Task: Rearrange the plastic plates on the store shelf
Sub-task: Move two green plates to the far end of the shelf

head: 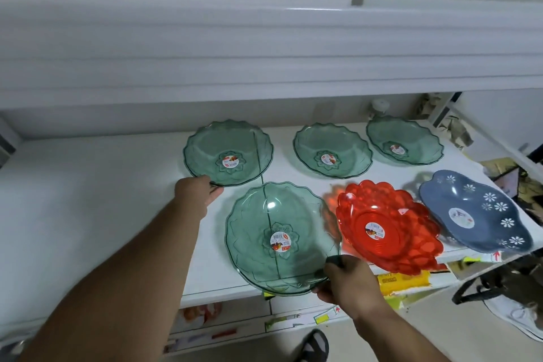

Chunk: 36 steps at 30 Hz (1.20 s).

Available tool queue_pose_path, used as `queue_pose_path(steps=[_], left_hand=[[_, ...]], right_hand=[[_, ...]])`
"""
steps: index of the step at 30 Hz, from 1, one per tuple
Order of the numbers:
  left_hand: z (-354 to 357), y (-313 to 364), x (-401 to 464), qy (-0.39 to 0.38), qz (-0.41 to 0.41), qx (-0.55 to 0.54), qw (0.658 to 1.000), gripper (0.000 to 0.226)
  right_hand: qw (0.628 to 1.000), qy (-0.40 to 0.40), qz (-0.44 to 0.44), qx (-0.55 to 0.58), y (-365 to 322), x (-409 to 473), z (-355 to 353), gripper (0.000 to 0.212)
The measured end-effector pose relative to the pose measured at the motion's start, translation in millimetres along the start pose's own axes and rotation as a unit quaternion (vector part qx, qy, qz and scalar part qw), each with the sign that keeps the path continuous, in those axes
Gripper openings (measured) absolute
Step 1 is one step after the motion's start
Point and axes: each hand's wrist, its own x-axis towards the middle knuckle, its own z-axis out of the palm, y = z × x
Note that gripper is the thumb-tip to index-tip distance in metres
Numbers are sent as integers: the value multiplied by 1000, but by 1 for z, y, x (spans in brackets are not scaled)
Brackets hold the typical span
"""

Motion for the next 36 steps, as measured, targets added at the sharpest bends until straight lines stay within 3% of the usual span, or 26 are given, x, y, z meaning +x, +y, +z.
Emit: queue_pose_path(steps=[5,7,8,9,10,13,18,25,36], left_hand=[[-66,14,3,44,13,-134,990,30],[-97,7,4,74,50,80,993,31],[-112,5,2,81,43,59,994,28],[-123,6,-7,79,-2,-108,991,22],[-134,12,-18,86,7,-189,978,14],[-163,14,-49,159,7,-180,971,14],[-209,16,-80,213,40,-144,966,16],[-245,17,-105,250,62,-149,955,20],[-300,39,-74,281,65,-157,944,13]], right_hand=[[999,-12,-34,17,-11,-11,6,23],[998,-21,-47,26,-16,-17,10,23],[998,-24,-53,26,-19,-20,13,23],[997,-28,-60,25,-22,-23,17,23],[997,-31,-68,23,-24,-25,20,23],[995,-46,-88,17,-33,-27,31,24],[991,-69,-112,8,-50,-20,49,21],[985,-124,-109,48,-74,-9,72,22],[984,-119,-112,73,-112,2,138,19]])
